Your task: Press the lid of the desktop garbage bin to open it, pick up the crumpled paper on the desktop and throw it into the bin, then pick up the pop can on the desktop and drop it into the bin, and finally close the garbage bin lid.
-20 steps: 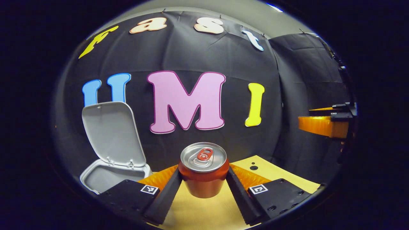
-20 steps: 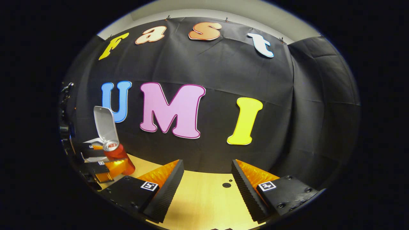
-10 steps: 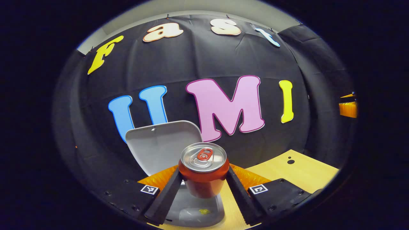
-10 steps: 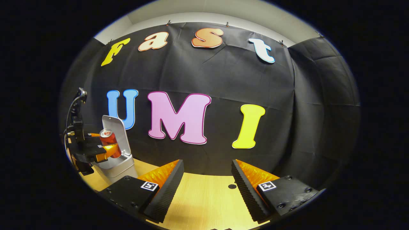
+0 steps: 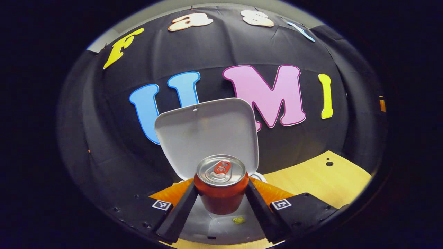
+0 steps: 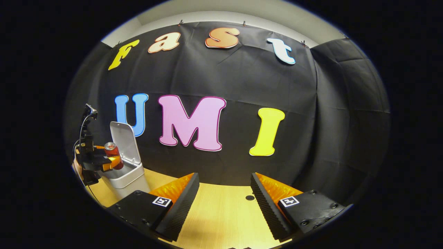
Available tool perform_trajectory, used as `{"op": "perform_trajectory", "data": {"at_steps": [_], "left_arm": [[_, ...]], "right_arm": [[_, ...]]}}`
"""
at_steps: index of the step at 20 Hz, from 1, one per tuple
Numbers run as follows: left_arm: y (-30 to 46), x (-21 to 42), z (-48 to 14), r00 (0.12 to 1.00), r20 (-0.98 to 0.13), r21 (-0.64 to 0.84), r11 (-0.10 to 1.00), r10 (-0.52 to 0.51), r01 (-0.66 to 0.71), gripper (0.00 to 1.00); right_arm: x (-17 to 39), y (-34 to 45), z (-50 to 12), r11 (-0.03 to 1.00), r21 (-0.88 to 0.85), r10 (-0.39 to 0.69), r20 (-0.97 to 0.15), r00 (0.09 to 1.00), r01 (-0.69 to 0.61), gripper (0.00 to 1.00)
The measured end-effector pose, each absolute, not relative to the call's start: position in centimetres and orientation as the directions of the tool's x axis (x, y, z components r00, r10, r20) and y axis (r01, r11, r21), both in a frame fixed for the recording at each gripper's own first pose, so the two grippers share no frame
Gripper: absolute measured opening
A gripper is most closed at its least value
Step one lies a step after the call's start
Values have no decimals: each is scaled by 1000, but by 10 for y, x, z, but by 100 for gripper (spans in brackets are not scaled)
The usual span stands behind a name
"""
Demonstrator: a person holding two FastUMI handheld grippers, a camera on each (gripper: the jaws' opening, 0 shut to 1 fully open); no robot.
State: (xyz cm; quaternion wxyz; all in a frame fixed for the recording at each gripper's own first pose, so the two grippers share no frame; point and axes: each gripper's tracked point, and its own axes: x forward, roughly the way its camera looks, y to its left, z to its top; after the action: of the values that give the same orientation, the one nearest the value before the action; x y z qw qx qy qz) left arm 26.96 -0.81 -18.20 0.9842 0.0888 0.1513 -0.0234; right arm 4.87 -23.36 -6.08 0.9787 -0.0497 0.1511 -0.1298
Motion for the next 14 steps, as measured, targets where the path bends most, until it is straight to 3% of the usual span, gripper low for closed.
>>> {"op": "perform_trajectory", "data": {"at_steps": [3, 9, 14], "left_arm": [[-10, 271, -181, 957, -291, 151, 987, -12, 58, 98], [-7, 270, -150, 969, -245, 170, 985, 14, 29, 96], [-13, 275, -73, 992, -119, 170, 983, -43, 63, 96]], "right_arm": [[50, -237, -62, 962, -130, -268, -289, 919, 240, 97], [64, -235, -60, 972, -104, -234, -286, 929, 213, 97], [92, -221, -41, 984, -74, -175, -250, 952, 162, 97]]}}
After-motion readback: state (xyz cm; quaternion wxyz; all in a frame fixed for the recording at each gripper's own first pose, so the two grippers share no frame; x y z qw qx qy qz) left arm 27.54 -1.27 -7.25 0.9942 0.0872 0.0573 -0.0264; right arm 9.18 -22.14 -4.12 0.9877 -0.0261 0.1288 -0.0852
